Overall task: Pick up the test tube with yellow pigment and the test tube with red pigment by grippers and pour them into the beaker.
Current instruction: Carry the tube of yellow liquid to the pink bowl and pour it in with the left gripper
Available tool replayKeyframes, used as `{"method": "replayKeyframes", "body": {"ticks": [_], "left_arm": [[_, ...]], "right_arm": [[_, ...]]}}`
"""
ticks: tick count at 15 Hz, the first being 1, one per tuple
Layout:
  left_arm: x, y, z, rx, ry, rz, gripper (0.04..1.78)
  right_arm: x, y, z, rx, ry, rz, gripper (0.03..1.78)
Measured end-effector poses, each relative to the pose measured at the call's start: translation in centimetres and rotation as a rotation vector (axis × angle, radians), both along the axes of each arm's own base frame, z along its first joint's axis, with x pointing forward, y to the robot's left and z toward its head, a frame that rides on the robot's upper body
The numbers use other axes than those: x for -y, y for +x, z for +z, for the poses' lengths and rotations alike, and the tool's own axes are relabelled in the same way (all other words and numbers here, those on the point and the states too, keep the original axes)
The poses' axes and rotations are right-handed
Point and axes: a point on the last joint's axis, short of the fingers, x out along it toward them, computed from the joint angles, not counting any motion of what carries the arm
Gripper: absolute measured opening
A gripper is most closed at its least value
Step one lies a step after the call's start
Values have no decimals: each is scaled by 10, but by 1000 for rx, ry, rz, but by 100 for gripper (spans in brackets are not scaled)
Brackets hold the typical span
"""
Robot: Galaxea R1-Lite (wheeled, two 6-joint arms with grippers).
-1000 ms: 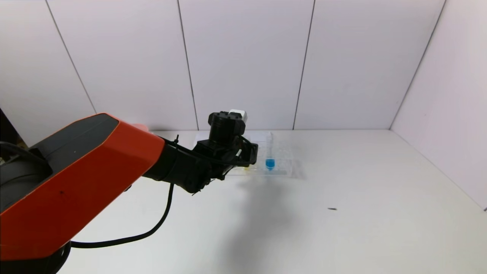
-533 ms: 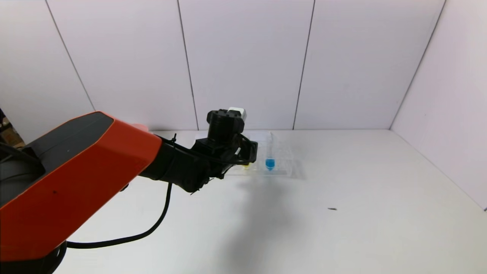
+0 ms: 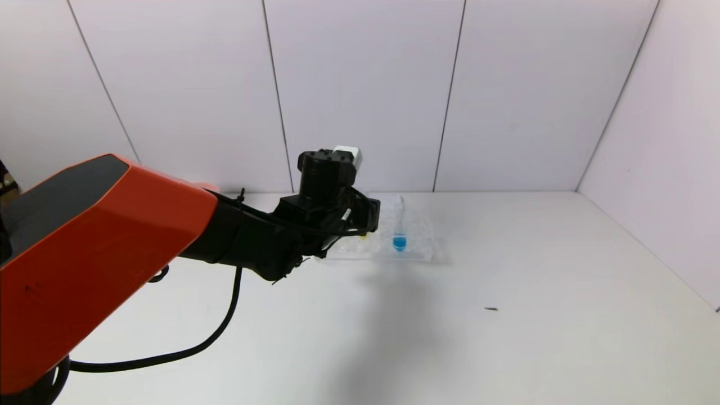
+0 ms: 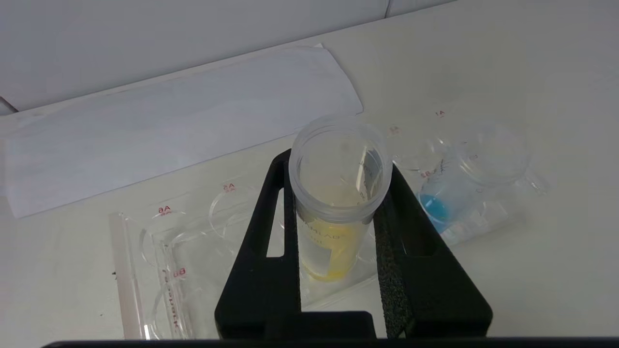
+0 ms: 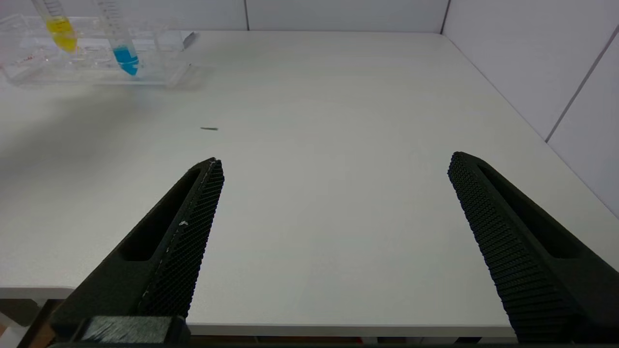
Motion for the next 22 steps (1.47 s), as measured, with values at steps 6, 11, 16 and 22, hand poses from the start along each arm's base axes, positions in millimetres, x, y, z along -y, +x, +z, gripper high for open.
{"method": "replayKeyframes", "body": {"ticks": [6,11,16,22], "left_arm": [[-4,-12,23,59,-30,-12,46],[-11,-27,43,100,-36,-19,46],[-24,-42,60,127,-27,-16,46],[-66,-54,77,140,48,45,46]], "right_arm": [[0,0,0,0,0,0,170],[0,0,0,0,0,0,170],[0,0,0,0,0,0,170],[0,0,0,0,0,0,170]]}}
